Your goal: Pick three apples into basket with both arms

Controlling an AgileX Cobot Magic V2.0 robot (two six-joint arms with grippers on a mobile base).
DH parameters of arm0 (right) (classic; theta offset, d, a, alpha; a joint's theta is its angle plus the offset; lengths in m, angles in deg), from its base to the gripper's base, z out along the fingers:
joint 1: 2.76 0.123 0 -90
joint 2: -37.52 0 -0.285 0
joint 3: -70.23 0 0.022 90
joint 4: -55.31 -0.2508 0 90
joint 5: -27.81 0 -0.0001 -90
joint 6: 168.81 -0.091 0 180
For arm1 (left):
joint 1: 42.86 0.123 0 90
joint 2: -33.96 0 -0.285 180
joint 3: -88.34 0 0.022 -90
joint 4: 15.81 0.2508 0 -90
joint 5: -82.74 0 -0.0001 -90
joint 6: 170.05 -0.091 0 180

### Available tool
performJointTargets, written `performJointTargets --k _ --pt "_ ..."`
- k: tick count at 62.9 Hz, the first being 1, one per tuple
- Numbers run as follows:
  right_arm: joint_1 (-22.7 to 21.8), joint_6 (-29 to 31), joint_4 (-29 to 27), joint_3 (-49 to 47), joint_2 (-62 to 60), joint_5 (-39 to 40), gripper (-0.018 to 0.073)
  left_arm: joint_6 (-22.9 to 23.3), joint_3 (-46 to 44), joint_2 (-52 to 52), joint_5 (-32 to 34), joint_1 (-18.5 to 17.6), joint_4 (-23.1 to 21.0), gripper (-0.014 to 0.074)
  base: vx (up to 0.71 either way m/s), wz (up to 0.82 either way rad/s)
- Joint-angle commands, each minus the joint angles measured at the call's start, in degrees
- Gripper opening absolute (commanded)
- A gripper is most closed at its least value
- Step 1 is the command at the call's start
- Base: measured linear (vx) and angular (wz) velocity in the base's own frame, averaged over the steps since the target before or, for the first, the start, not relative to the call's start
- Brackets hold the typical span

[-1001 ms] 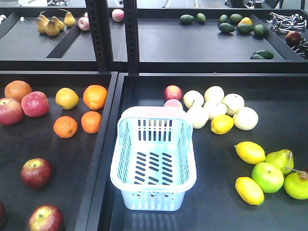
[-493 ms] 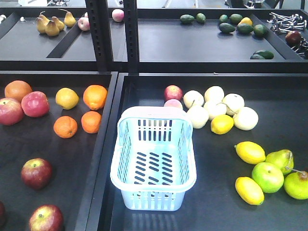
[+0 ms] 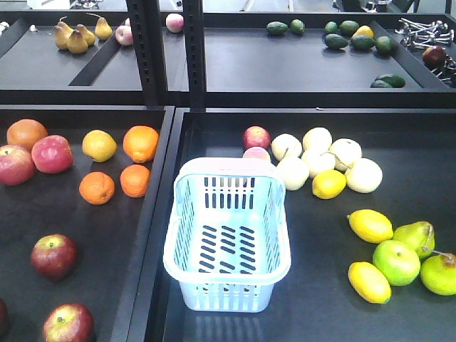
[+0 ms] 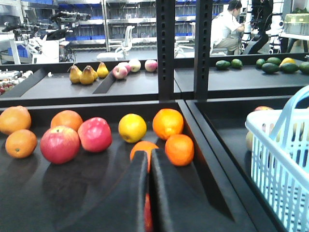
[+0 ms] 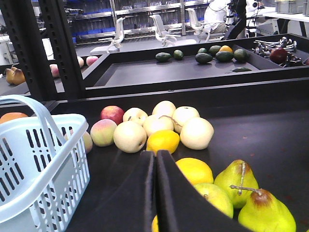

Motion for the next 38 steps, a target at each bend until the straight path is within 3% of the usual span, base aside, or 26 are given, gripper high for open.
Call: performJointTargets --k 1,19,35,38 --pt "-0.41 0.07 0.58 0.68 -0.75 4.38 -0.0007 1.20 0.31 0.90 6.96 0.03 -0.97 -0.0006 0.00 0.00" --pt "-0.41 0.07 0.58 0.68 -0.75 4.38 -0.0007 18.33 0.31 0.90 10.43 0.03 -13.04 -0.0006 0.00 0.00" --pt "-0.41 0.07 0.58 0.68 -0.75 4.38 -0.0007 26.96 0.31 0.90 11.75 0.03 -15.91 -0.0006 0.00 0.00" --pt "-0.41 0.07 0.58 0.68 -0.75 4.38 -0.0007 30.50 -0.01 0.90 12.34 0.03 -17.45 -0.0006 0.00 0.00"
